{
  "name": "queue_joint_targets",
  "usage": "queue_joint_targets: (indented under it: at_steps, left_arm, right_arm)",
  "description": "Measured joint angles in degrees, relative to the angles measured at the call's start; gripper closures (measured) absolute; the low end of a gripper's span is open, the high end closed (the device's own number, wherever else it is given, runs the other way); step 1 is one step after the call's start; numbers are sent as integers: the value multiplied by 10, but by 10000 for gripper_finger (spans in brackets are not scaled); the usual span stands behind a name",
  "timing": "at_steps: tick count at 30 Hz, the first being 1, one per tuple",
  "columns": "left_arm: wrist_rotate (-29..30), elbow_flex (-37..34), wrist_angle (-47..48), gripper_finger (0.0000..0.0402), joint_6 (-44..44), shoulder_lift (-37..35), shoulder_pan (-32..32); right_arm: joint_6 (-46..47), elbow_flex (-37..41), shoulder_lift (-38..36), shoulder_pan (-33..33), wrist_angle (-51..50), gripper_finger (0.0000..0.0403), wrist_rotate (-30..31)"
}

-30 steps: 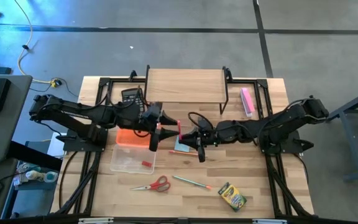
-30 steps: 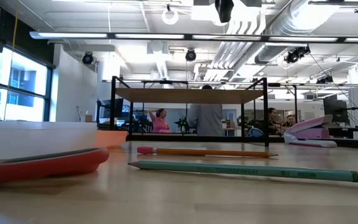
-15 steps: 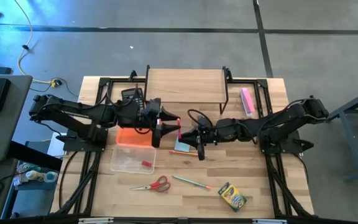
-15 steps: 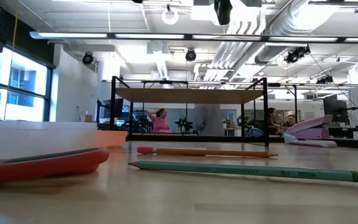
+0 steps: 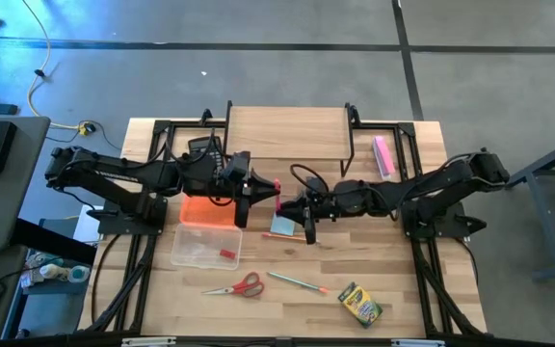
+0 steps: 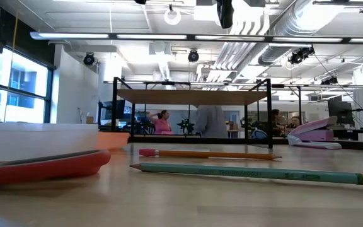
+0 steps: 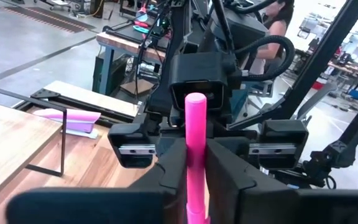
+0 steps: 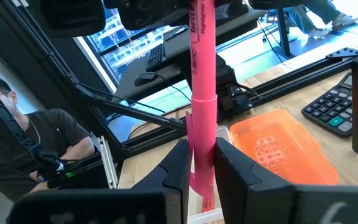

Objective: Pack school essentials
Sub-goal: Put the pink pen into the supply box

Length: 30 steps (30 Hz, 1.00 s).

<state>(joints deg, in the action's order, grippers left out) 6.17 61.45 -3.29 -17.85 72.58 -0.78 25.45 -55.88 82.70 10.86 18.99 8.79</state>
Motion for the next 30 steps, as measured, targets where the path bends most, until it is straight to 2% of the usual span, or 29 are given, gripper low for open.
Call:
queue_joint_targets:
  at_steps: [4, 11, 23, 30]
  left_arm:
    - [0, 0, 0, 384, 0, 0, 0]
    - [-1, 0, 2, 368, 0, 0, 0]
    - [3, 0, 42, 373, 0, 0, 0]
    - [5, 0, 109, 373, 1, 0, 0]
  right_arm:
    - [0, 0, 0, 0, -4, 362, -3]
    - [0, 0, 0, 0, -5, 356, -3]
    - [5, 0, 0, 0, -30, 242, 8]
    - [16, 0, 0, 0, -42, 210, -9]
